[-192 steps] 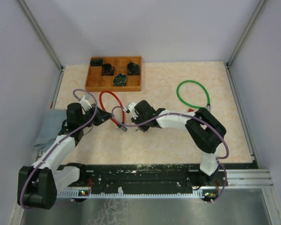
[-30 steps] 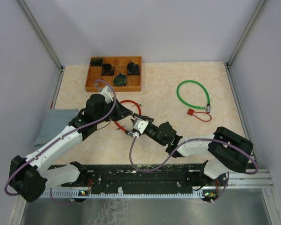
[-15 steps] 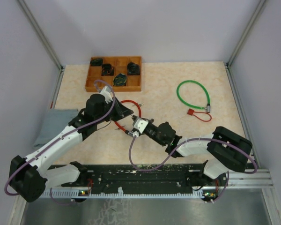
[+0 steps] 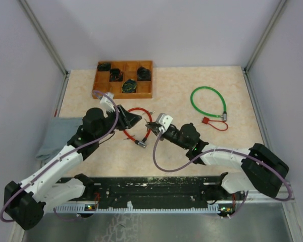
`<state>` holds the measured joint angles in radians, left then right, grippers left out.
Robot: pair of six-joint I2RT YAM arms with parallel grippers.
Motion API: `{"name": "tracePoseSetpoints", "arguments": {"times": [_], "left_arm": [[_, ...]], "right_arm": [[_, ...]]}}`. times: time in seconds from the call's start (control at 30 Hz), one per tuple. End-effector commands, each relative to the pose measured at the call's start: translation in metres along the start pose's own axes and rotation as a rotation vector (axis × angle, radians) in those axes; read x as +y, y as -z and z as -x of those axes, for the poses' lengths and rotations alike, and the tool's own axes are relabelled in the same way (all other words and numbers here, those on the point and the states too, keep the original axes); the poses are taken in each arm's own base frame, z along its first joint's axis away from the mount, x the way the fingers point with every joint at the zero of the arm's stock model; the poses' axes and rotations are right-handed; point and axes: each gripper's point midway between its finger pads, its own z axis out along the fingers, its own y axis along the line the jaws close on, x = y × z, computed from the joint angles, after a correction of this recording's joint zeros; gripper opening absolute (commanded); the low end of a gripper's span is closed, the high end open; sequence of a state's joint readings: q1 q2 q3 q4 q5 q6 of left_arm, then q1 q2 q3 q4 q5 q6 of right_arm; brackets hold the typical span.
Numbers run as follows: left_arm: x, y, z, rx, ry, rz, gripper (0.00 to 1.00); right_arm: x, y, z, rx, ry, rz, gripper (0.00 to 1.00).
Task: Unlock with the key
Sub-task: Adjust the key.
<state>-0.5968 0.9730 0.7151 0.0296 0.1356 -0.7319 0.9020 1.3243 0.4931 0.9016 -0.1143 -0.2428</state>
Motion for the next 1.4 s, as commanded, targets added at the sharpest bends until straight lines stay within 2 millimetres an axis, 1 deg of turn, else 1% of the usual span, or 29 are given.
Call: {"name": "tracePoseSetpoints", "arguments": {"times": [0.0,0.13,0.17,0.23,0.33,0.4,0.53,0.67,0.83,1.03,1.13,1.37], "left_arm": [[-0.032,0.010,0.016,-0.081,-0.142,-0.200,0.54],[-0.055,0.020,0.011,-0.071,-0.207,-0.344,0.56],[-0.066,0.026,0.010,-0.071,-0.236,-0.415,0.57],[-0.070,0.029,0.010,-0.080,-0.250,-0.446,0.58],[-0.071,0.028,0.010,-0.083,-0.246,-0.450,0.58],[-0.073,0.026,0.008,-0.067,-0.241,-0.467,0.58],[-0.073,0.020,0.003,-0.043,-0.224,-0.482,0.55],[-0.073,0.017,0.001,-0.031,-0.217,-0.491,0.49],[-0.080,0.020,-0.004,-0.009,-0.214,-0.547,0.42],[-0.084,0.020,-0.011,0.020,-0.200,-0.597,0.37],[-0.084,0.019,-0.013,0.029,-0.191,-0.608,0.37],[-0.085,0.018,-0.010,0.015,-0.190,-0.607,0.37]], "right_arm": [[0.007,0.000,0.045,-0.086,-0.124,0.118,0.00],[0.007,0.006,0.056,-0.092,-0.219,0.179,0.00],[0.009,0.010,0.063,-0.099,-0.257,0.218,0.00],[0.008,0.013,0.068,-0.098,-0.283,0.240,0.00],[0.009,0.016,0.074,-0.102,-0.304,0.268,0.00],[0.011,0.018,0.077,-0.107,-0.313,0.287,0.00],[0.014,0.021,0.085,-0.130,-0.335,0.332,0.00],[0.013,0.026,0.092,-0.161,-0.362,0.359,0.00],[0.011,0.032,0.097,-0.197,-0.398,0.393,0.00],[0.015,0.033,0.098,-0.201,-0.427,0.437,0.00],[0.017,0.032,0.097,-0.194,-0.434,0.459,0.00],[0.019,0.031,0.092,-0.179,-0.450,0.472,0.00]]}}
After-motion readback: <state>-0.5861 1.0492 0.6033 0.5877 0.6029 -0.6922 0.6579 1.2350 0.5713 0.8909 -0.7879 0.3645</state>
